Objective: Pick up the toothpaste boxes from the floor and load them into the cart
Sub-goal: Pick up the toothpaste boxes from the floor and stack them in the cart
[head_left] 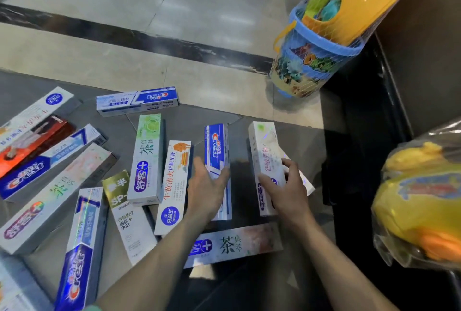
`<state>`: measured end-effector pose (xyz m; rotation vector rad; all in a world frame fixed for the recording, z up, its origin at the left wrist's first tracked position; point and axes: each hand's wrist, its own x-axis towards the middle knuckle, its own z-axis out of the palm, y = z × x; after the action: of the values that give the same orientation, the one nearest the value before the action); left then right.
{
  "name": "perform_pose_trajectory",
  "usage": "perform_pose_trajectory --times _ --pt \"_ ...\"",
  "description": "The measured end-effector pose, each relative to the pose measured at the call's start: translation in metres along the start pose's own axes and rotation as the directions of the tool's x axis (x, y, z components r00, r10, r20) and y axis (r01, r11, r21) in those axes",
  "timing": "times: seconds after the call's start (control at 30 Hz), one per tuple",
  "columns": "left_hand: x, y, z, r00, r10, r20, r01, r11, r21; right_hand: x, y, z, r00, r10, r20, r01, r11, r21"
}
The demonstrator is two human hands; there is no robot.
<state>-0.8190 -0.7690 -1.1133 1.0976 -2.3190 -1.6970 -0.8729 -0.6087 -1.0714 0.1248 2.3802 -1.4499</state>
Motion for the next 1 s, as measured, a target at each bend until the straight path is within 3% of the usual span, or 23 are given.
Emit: perform_pose_trajectory --times 0.2,0.47,0.73,0.9,1.0 --pt "-0.027 0.100 -0.086 0.994 0.096 0.057 -0.078 0.963 -0.256 -0.031 -0.106 -0.009 0.999 -0.018 0.036 0.010 0.978 0.207" --pt "-0.119 0.322 -0.264 0.987 0.070 -0.144 -0.117 0.927 -0.357 -0.136 -0.364 -0.050 0.973 -0.118 0.198 0.041 0.934 0.355" --pt "-0.256 0.553 -0.460 0.924 0.054 -0.379 -0.220 0.885 -0.411 -0.287 -0.659 -0.110 0.857 -0.344 0.384 0.225 0.919 0.323" --pt "-0.338 0.618 -0.549 0.840 0.002 -0.543 -0.258 0.881 -0.396 -0.369 -0.772 -0.122 0.759 -0.404 0.510 0.243 0.903 0.354" --pt "-0.372 0.630 -0.577 0.785 -0.045 -0.618 -0.272 0.871 -0.409 -0.398 -0.802 -0.118 0.702 -0.406 0.586 0.204 0.902 0.381"
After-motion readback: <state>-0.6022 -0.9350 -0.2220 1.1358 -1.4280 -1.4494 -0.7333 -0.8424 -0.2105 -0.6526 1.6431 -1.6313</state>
